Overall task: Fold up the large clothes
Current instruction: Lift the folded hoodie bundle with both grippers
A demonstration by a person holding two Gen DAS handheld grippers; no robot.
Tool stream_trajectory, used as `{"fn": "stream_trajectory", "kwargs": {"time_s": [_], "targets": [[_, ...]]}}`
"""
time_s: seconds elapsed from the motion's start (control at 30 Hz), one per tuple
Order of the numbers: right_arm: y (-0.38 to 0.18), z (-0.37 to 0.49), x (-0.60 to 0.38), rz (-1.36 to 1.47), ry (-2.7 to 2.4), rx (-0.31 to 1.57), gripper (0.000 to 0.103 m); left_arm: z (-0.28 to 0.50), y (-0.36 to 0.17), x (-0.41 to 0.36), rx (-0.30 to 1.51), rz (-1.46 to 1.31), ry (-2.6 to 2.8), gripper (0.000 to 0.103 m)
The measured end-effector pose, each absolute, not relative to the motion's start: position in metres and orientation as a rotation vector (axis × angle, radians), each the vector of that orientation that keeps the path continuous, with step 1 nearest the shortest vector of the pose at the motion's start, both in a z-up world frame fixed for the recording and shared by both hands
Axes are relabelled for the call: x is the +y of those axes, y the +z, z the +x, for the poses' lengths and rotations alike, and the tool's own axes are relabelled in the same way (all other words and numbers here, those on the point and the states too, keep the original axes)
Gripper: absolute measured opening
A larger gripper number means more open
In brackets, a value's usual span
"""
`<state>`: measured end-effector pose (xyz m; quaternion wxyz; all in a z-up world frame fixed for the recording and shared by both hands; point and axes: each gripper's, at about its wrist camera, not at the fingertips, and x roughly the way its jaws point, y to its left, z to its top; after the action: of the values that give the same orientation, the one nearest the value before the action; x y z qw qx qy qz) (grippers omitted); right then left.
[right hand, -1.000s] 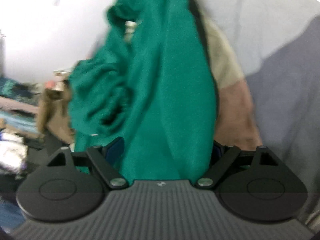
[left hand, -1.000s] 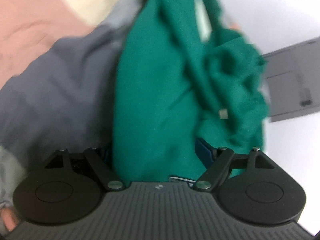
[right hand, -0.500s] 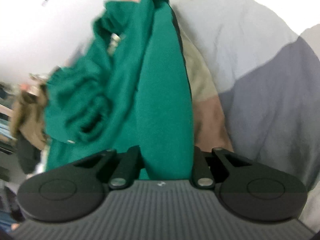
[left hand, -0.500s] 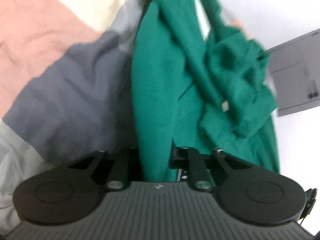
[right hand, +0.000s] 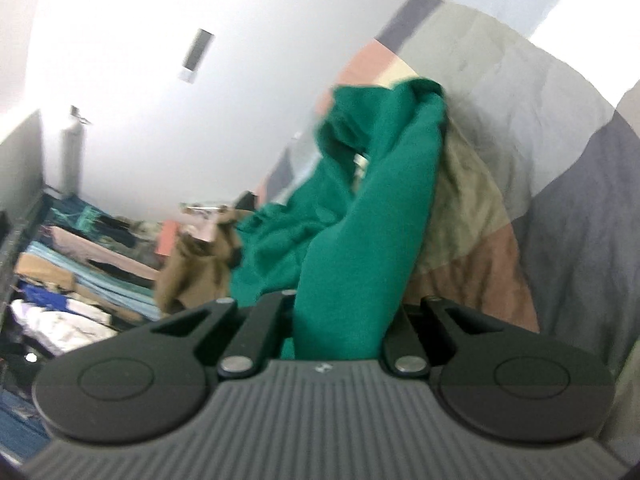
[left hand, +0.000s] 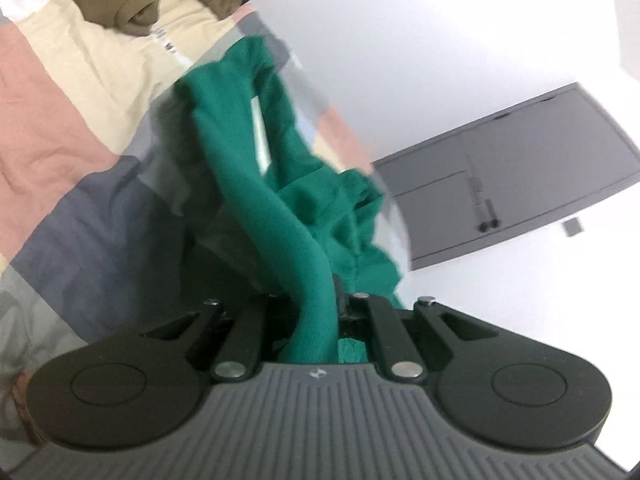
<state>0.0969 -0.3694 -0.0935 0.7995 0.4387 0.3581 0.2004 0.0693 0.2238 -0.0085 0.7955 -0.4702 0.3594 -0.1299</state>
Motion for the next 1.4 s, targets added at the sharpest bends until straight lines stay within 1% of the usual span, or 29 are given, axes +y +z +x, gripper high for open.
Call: {"fn": "stream_trajectory", "kwargs": {"time_s": [0.27, 0.4, 0.57, 0.73, 0.9, 1.03, 1.1, 1.23, 1.3, 1.4], "targets": [[-0.046, 0.029, -0.401, 0.960, 0.502, 0.636, 0.011, 0.009, 0.044, 0.220, 0.674, -1.014, -0.436, 0.009], [-0.038, 0.016, -0.416, 0.982, 0.449, 0.614, 0.011, 0.007, 0.054, 0.214, 0.638, -0.996, -0.451, 0.010], [-0.049, 0.067, -0.418, 1.033, 0.386, 0.675, 0.012, 0.046, 0.047, 0.212, 0.586, -0.990, -0.368, 0.010], [-0.061, 0.144, -0.405, 1.032, 0.326, 0.689, 0.013, 0.114, 0.034, 0.218, 0.512, -1.002, -0.264, 0.010], [-0.081, 0.220, -0.391, 1.007, 0.251, 0.692, 0.013, 0.186, 0.014, 0.220, 0.488, -0.946, -0.161, 0.010], [-0.114, 0.272, -0.379, 1.000, 0.231, 0.695, 0.013, 0.244, -0.018, 0.223, 0.503, -0.878, -0.107, 0.010], [-0.132, 0.293, -0.374, 0.972, 0.228, 0.710, 0.013, 0.268, -0.042, 0.230, 0.528, -0.903, -0.097, 0.010], [-0.163, 0.322, -0.366, 0.895, 0.236, 0.722, 0.013, 0.311, -0.078, 0.233, 0.586, -0.829, -0.065, 0.010], [-0.177, 0.333, -0.364, 0.886, 0.243, 0.725, 0.013, 0.328, -0.099, 0.236, 0.619, -0.856, -0.054, 0.010], [-0.194, 0.350, -0.362, 0.881, 0.251, 0.721, 0.013, 0.344, -0.117, 0.239, 0.651, -0.855, -0.042, 0.010]]}}
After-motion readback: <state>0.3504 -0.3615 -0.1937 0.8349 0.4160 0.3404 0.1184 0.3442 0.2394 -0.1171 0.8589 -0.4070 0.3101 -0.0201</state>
